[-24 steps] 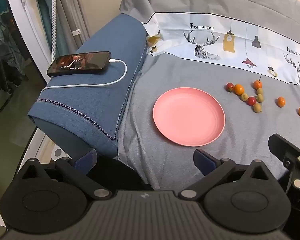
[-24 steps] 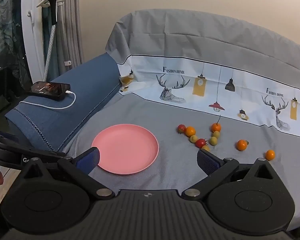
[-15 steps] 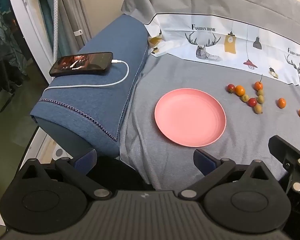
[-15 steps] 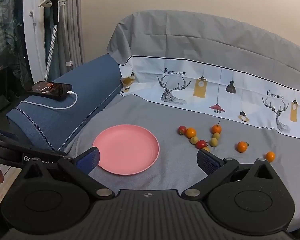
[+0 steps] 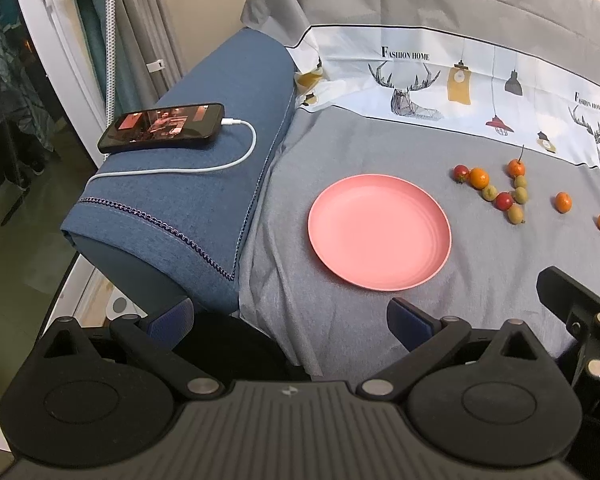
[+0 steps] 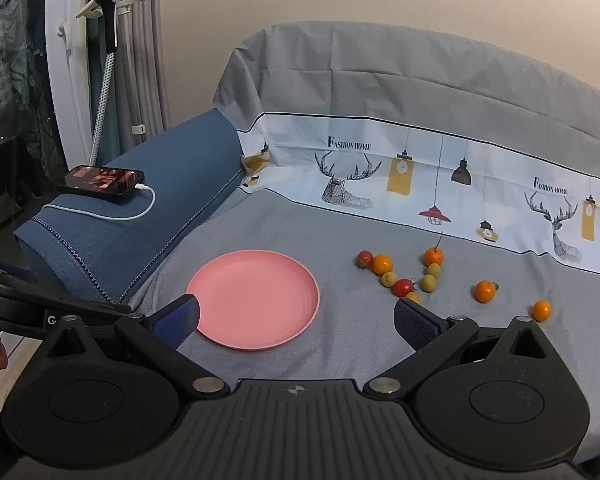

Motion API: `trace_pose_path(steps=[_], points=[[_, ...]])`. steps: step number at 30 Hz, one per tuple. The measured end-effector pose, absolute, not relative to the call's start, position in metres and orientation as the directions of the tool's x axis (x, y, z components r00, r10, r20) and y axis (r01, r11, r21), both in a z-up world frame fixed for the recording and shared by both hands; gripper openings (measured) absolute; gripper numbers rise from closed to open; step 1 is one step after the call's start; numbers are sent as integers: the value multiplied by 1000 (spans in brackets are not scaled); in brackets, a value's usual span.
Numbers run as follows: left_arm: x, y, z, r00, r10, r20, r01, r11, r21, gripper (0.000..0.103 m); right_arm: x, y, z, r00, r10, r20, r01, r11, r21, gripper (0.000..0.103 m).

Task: Organize fruits

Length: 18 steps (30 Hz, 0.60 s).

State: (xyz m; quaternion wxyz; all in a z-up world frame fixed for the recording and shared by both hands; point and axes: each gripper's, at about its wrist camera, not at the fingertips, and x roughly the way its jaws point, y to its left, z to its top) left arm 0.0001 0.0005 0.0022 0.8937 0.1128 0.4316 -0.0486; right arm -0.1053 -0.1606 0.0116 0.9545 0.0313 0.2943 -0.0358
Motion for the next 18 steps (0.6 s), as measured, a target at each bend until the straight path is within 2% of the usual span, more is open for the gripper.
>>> trace_pose_path(steps=[13,18], points=[[0,-5,0,650,9,-760,189,967,173,103,-103,-169,6,813,-42,-580,87,995,49,102],[-2,-9,0,656,-19,-755,214,963,162,103,-104,-175,7,819,-11,-574,85,991,102,102]])
